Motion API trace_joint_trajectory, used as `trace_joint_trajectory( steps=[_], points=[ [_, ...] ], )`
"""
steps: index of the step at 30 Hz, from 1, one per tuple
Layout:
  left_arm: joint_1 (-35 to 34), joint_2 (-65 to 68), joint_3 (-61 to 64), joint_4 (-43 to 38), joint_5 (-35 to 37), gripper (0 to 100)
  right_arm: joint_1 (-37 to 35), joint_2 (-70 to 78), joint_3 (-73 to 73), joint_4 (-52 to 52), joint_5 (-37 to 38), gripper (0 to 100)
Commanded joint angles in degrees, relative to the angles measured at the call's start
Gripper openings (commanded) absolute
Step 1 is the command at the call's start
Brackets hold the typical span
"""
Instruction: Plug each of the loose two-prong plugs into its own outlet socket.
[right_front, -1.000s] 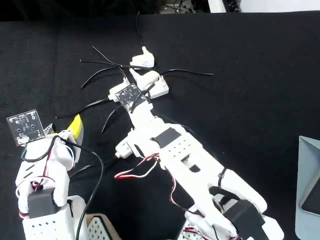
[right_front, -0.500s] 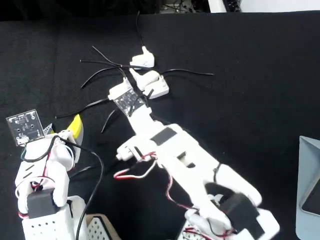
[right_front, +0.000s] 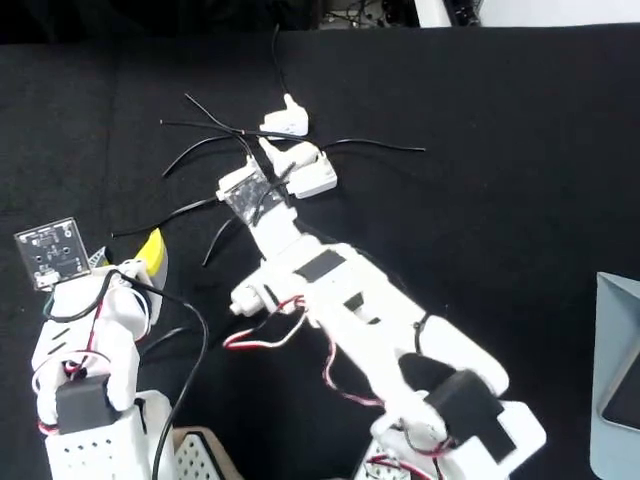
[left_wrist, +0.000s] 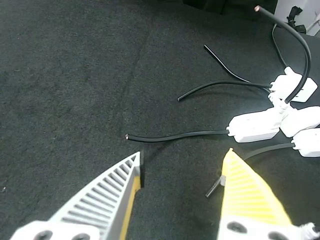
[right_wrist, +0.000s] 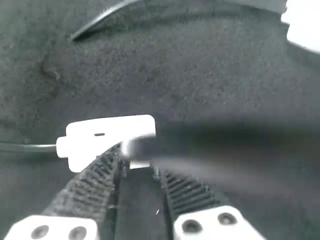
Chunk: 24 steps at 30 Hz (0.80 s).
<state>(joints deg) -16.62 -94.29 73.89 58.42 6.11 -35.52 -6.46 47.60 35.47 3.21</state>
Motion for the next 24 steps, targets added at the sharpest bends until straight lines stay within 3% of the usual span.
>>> trace_joint_trajectory(
  steps=[1, 7, 10, 16, 20, 24],
  points=[
    [-0.48, -0.26, -0.4, -1.23, 0.26, 26, 7.65, 1.71, -4.53, -6.07, 0.0, 1.1],
    [-0.48, -0.26, -0.4, -1.14, 0.26, 26, 13.36, 6.2, -9.54, -18.29, -2.2, 1.5],
    [-0.48, -0.26, -0.31, -1.05, 0.26, 26, 13.45, 10.07, -12.88, -18.55, -4.66, 2.8],
    [-0.48, -0.26, -0.31, -0.97, 0.26, 26, 13.36, 9.27, -16.57, -14.42, -6.86, 17.4],
    [-0.48, -0.26, -0.66, -1.23, 0.26, 27, 13.01, 0.4, -16.22, -7.38, -6.86, 13.7],
    [-0.48, -0.88, -2.86, -0.97, 0.26, 26, 13.1, -13.76, -13.05, 1.49, -6.86, 1.3]
  ],
)
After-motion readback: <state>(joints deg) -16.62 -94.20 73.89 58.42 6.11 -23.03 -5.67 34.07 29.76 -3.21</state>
